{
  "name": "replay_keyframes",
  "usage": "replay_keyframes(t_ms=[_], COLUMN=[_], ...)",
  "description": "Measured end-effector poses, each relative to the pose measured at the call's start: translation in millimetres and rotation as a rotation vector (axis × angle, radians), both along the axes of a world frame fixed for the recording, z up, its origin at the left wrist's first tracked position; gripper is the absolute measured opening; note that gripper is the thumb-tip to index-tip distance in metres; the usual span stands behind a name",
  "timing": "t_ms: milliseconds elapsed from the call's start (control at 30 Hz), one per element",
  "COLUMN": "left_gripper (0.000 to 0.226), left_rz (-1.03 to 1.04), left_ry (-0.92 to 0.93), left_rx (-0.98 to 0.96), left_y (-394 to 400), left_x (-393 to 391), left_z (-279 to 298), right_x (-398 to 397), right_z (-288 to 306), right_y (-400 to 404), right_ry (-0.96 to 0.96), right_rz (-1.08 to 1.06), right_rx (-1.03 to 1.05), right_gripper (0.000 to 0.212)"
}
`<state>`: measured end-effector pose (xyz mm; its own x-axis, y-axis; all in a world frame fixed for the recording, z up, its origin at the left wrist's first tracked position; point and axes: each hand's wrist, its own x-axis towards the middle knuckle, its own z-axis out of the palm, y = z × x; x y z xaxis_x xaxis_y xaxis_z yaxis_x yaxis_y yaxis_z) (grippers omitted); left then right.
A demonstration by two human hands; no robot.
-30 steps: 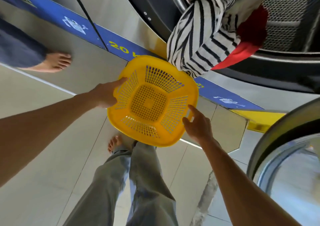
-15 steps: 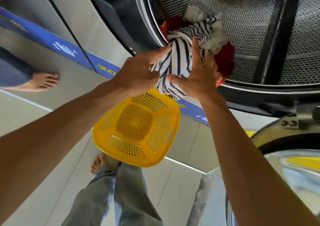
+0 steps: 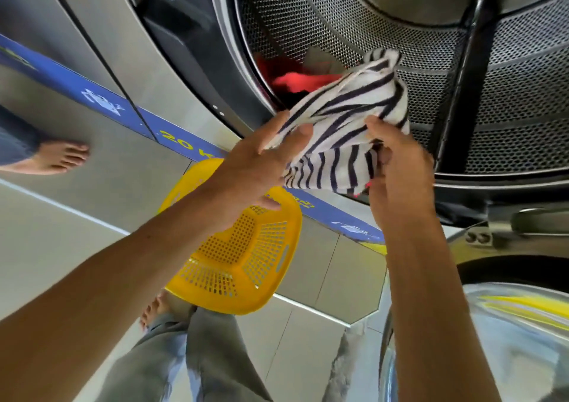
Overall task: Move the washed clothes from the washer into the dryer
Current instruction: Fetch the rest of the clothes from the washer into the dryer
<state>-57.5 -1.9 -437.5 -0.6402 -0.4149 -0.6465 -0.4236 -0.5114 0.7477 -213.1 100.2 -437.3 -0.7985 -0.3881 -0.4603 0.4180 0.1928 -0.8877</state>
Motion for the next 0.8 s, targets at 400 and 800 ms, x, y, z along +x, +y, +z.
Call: replay_keyframes(t_ms=[400,800], left_gripper=[0.032,0.021], left_rz=[0.366,0.455], left_ry=[0.169,-0.049], left_rx=[0.154,0.264], left_y=[-16.1,0.6], left_x=[24.0,76.6], left_z=[-1.8,-17.4], right_x=[22.9,22.8], right_z=[49.3,-17.0], right_y=[26.3,-60.6], right_ry=[0.125,0.581], right_rz=[0.375,0.125], right_rx=[0.438,0.658], right_gripper=[0.03,0.024])
